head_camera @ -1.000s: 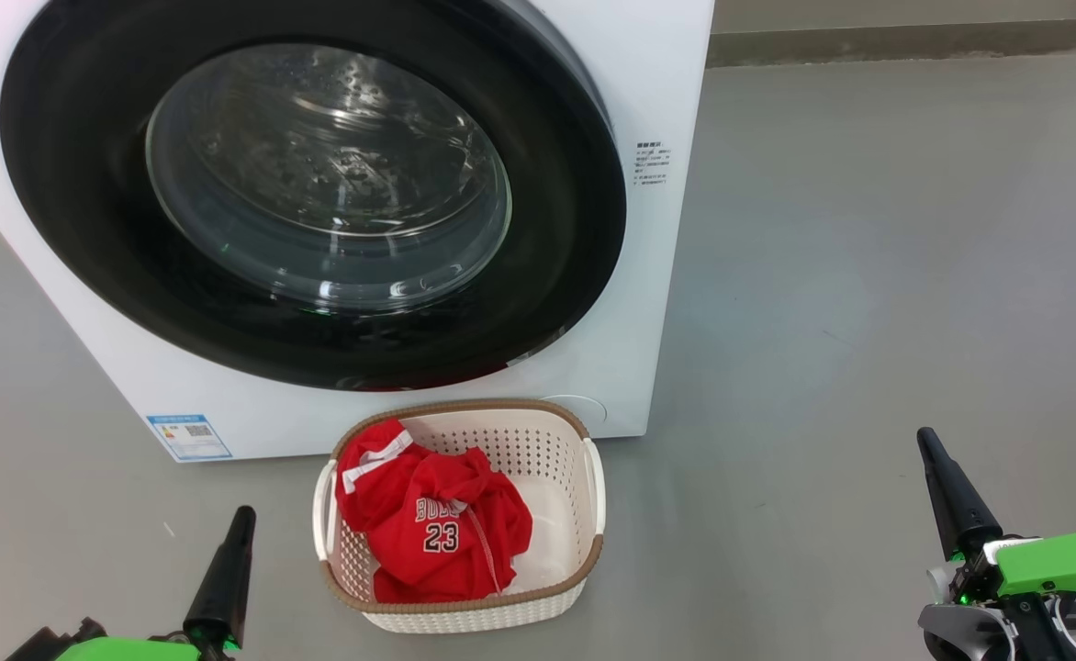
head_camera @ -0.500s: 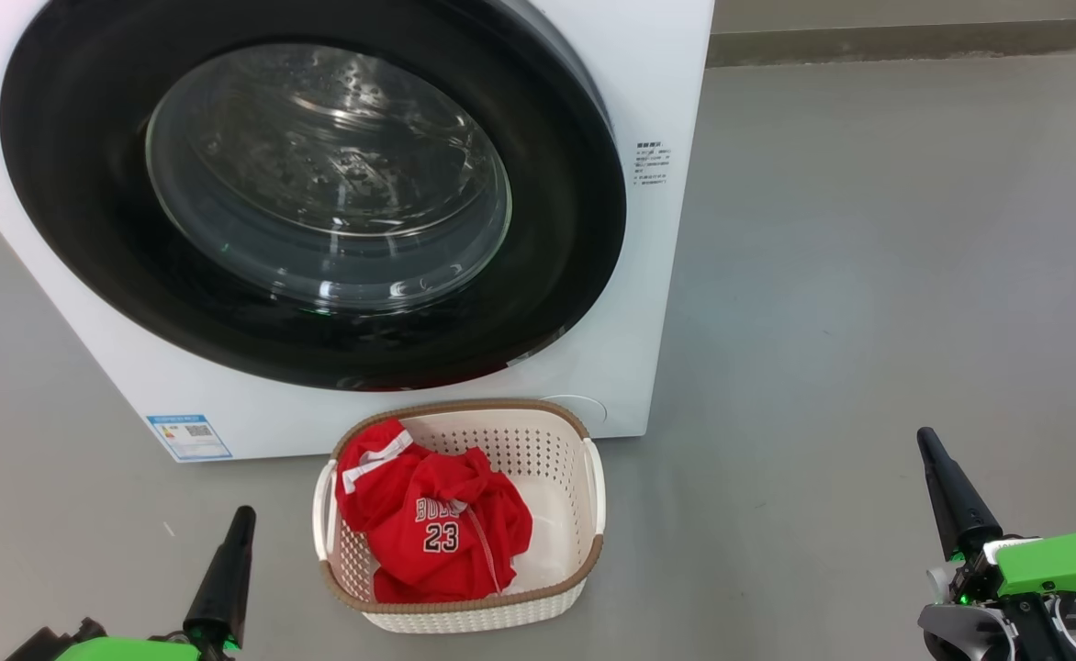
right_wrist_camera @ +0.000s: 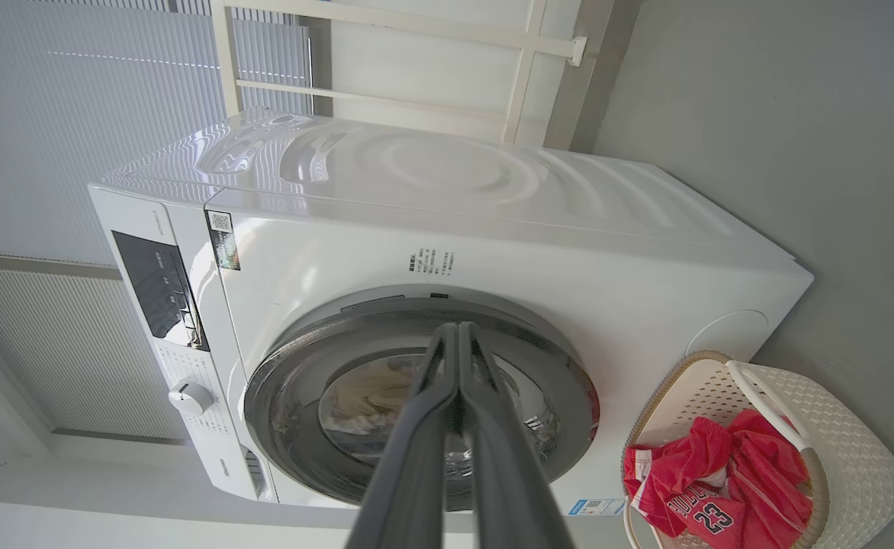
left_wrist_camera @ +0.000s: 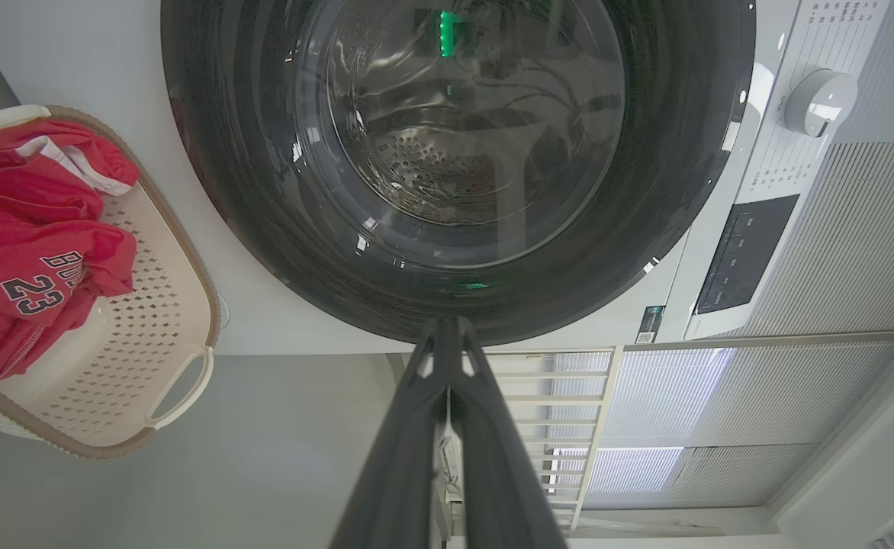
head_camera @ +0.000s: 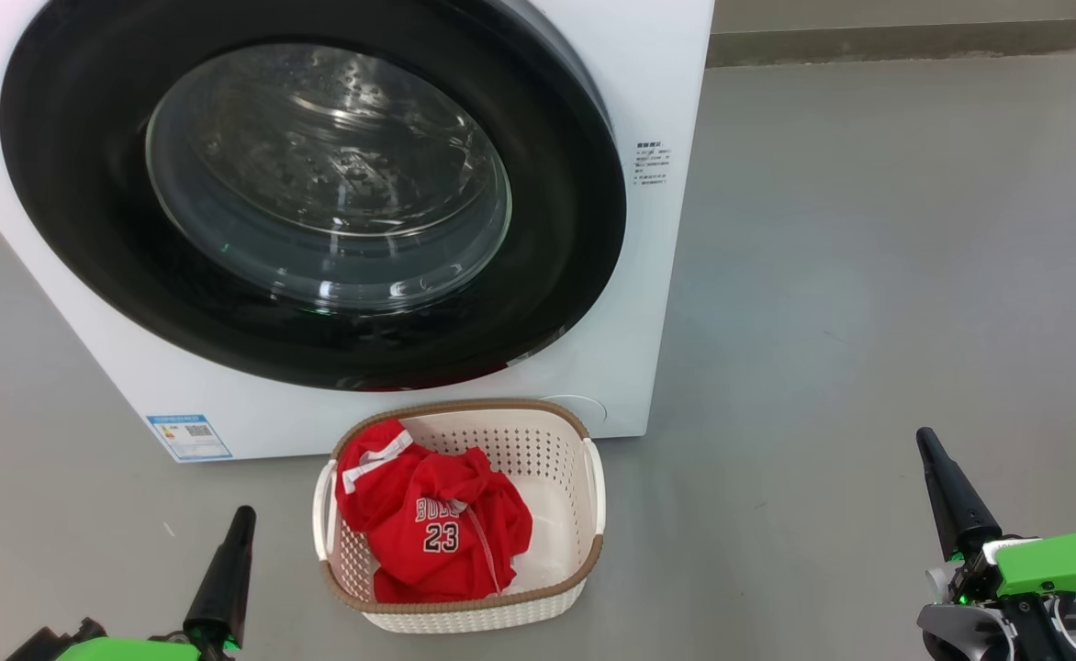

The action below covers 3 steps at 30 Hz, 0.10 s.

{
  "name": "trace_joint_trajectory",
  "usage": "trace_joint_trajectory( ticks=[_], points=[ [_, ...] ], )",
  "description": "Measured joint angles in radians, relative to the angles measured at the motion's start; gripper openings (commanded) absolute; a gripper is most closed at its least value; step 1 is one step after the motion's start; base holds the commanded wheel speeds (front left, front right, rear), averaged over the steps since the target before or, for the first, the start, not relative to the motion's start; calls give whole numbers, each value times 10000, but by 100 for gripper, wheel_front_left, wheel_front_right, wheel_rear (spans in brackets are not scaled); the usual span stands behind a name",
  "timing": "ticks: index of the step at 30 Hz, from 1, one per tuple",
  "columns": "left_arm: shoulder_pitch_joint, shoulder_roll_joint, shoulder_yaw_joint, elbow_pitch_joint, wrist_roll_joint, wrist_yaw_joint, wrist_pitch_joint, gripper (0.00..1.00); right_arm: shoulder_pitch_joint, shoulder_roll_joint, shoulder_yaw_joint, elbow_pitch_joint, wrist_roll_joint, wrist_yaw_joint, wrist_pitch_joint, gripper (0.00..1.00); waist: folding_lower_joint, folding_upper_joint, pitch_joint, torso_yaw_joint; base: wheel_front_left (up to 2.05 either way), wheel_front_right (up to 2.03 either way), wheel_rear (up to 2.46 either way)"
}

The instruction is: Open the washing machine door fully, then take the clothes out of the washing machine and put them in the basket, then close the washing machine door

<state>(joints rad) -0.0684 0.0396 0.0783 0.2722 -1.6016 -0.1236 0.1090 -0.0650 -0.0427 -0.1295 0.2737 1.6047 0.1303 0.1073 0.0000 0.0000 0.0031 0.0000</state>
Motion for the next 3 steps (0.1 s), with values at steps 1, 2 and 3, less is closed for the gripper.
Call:
trace_joint_trajectory(
  ticks=[1, 2, 3],
  points=[
    [0, 0, 0, 0, 0, 0, 0, 0, 0, 0, 0, 0, 0, 0, 0, 0, 0, 0, 0, 0, 0, 0, 0],
    [0, 0, 0, 0, 0, 0, 0, 0, 0, 0, 0, 0, 0, 0, 0, 0, 1, 0, 0, 0, 0, 0, 0],
    [0, 0, 0, 0, 0, 0, 0, 0, 0, 0, -2, 0, 0, 0, 0, 0, 0, 0, 0, 0, 0, 0, 0]
  ],
)
